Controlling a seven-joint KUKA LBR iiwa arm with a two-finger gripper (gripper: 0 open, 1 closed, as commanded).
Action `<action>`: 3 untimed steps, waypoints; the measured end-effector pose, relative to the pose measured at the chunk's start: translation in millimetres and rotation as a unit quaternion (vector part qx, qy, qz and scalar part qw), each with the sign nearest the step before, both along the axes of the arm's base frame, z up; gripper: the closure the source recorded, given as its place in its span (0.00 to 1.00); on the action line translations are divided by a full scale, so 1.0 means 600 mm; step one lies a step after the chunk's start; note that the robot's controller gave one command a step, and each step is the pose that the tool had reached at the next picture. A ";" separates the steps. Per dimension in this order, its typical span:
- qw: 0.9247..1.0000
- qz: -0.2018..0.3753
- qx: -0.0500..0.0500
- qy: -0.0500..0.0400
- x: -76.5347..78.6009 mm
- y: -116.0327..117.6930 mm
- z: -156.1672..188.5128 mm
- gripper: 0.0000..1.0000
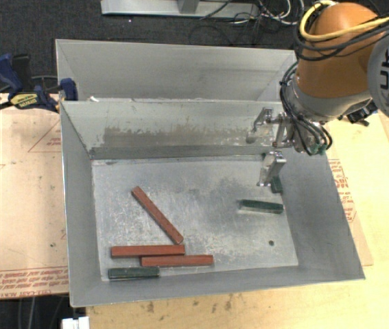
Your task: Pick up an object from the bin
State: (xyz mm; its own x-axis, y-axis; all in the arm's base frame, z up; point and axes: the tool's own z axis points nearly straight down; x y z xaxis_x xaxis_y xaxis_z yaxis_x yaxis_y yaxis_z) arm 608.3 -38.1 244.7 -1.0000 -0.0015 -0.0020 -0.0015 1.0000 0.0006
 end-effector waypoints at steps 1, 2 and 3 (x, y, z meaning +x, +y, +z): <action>1.000 0.000 0.000 0.000 0.000 0.000 0.000 0.00; 0.999 0.037 0.000 -0.002 -0.029 -0.022 -0.068 0.00; 0.997 0.077 0.000 -0.006 -0.082 -0.085 -0.258 1.00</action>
Offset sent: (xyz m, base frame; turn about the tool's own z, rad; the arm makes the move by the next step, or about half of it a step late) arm -0.0608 -0.0450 -0.1375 -0.2376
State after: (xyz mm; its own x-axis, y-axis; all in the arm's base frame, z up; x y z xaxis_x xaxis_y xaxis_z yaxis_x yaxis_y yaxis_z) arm 559.1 -89.1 90.0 -0.9879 -0.1546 -0.0142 -0.1546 0.9880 0.0005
